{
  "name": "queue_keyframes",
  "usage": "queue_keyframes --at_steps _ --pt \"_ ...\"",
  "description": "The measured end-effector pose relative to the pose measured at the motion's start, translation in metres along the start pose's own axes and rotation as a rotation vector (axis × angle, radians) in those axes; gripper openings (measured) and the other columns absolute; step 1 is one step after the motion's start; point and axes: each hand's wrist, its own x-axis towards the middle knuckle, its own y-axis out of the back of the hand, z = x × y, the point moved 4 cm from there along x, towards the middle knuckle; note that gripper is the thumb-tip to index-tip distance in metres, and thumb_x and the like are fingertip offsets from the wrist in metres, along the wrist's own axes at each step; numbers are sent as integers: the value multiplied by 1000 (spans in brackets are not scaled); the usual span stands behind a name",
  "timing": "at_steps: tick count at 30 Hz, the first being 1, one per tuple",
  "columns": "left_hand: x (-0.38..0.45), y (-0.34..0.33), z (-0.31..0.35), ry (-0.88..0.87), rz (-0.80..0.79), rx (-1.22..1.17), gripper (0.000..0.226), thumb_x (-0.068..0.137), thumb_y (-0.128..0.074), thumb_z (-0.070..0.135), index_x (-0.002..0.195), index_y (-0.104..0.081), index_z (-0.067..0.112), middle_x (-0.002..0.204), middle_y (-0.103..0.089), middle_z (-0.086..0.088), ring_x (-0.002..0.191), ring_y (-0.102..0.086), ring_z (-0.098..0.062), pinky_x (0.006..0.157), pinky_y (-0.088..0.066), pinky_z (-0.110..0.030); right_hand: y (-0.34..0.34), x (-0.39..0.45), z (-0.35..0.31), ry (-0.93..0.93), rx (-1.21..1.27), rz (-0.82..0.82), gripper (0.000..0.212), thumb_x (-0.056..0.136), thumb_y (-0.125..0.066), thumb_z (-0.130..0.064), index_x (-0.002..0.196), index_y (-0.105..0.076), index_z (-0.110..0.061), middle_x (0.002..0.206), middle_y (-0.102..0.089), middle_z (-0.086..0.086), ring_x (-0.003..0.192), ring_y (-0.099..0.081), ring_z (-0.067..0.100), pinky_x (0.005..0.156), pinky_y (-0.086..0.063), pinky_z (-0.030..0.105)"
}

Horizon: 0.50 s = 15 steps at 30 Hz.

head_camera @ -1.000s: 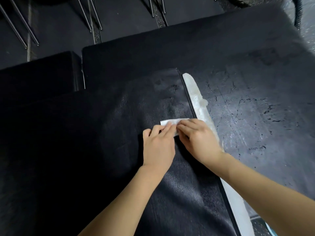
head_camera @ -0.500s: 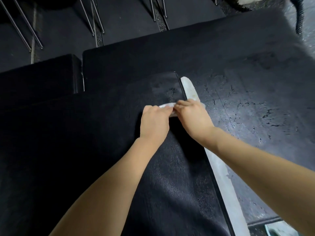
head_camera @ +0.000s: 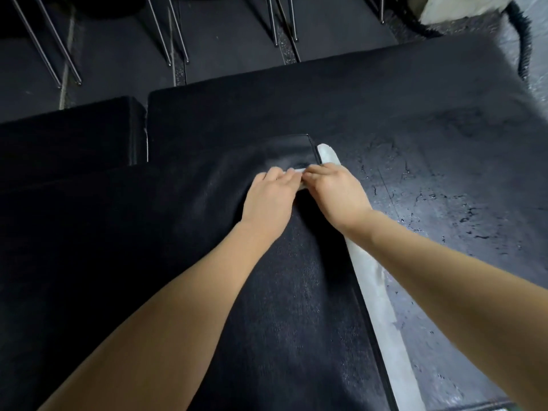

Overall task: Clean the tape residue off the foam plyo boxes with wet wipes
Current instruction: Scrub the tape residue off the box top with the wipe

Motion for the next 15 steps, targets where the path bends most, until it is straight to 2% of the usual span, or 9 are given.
queue_keyframes --at_steps 3,5,6,7,8,11,13,15 --pt "8 8 0 68 5 -111 41 81 -63 -1 119 -68 14 100 -68 -3 93 -60 -25 81 -53 -39 2 10 0 -60 21 30 22 83 -60 4 93 -74 -9 80 -63 1 74 -51 21 61 -41 31" --pt "-4 19 9 92 41 -107 31 67 -72 -2 92 -75 17 75 -65 -3 68 -60 -24 61 -53 -32 6 -4 -8 -85 61 93 22 73 -63 10 80 -72 -9 71 -62 2 65 -48 19 59 -31 25" --pt "-13 23 15 74 59 -78 27 60 -74 -2 79 -74 17 63 -60 -2 56 -55 -22 52 -48 -27 7 -16 -13 -84 72 106 21 71 -64 10 76 -70 -9 70 -62 1 62 -48 19 58 -29 24" --pt "-23 22 21 41 68 -48 24 61 -71 -2 75 -72 17 60 -57 -1 52 -52 -21 51 -44 -27 7 -29 -18 -70 74 104 19 72 -64 7 77 -70 -11 72 -63 1 63 -50 21 56 -30 26" --pt "-35 19 25 1 45 -19 22 67 -63 1 80 -72 16 64 -59 1 55 -52 -21 55 -42 -29 7 -42 -23 -39 77 94 17 76 -64 4 81 -70 -12 77 -65 0 66 -52 22 57 -35 28" --pt "-62 1 24 -67 39 -5 48 81 -32 6 108 -71 12 95 -68 3 74 -56 -21 68 -44 -34 5 -63 -28 80 123 78 22 87 -55 -3 98 -73 -10 93 -69 -1 81 -57 23 75 -48 31" --pt "-59 -2 15 -88 63 -4 52 82 -30 6 117 -68 5 109 -69 -2 83 -58 -24 71 -49 -36 2 -54 -26 131 117 76 22 92 -54 -4 102 -73 -8 95 -69 1 82 -57 24 77 -51 35" --pt "-44 0 6 -90 72 -20 41 81 -44 2 114 -68 3 105 -67 -6 84 -58 -27 70 -50 -38 0 -32 -23 158 92 65 17 92 -58 -3 98 -73 -8 90 -67 3 77 -55 24 72 -50 38"
